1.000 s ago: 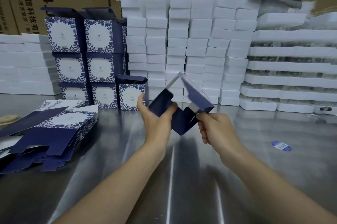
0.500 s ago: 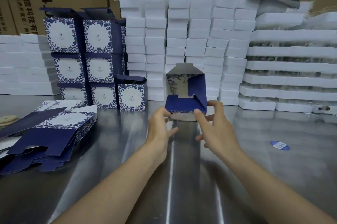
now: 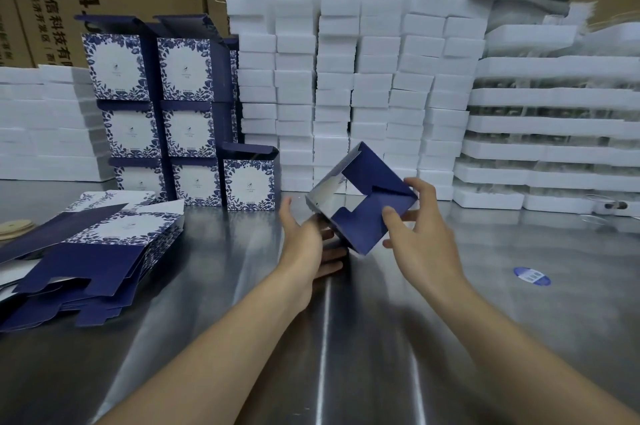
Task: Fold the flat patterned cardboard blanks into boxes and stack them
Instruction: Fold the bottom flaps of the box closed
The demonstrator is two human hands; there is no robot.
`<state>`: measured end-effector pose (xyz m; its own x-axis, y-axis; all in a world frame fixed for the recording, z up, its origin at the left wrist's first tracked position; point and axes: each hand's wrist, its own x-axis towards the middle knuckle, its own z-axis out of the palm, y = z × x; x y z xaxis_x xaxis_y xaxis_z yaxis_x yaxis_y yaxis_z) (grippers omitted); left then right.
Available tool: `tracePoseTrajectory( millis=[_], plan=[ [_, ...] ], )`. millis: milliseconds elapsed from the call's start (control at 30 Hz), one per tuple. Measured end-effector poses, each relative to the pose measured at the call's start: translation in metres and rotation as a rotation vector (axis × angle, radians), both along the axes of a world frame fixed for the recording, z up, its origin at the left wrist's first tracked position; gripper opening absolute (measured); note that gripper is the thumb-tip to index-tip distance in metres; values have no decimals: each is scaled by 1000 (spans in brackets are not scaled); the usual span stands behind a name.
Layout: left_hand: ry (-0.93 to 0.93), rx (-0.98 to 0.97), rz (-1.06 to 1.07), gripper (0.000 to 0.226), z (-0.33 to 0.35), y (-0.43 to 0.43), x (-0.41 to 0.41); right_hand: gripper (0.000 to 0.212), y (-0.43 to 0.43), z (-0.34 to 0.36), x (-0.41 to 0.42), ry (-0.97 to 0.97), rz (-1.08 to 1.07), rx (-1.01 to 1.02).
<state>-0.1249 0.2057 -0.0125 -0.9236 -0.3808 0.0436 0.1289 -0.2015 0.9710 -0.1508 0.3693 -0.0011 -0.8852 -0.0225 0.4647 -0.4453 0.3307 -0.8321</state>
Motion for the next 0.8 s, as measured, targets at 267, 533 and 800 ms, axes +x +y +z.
tracePoseTrajectory(
  millis=[267,533,800],
  plan=[
    [75,11,-118,49,-5,-3,-5,37,-4,-1,7,219,138,151],
    [81,62,-252,81,7,2,5,34,-5,-4,0,252,126,143],
    [17,36,-181,92,15,4,15,31,-4,-3,-1,303,97,214]
  ],
)
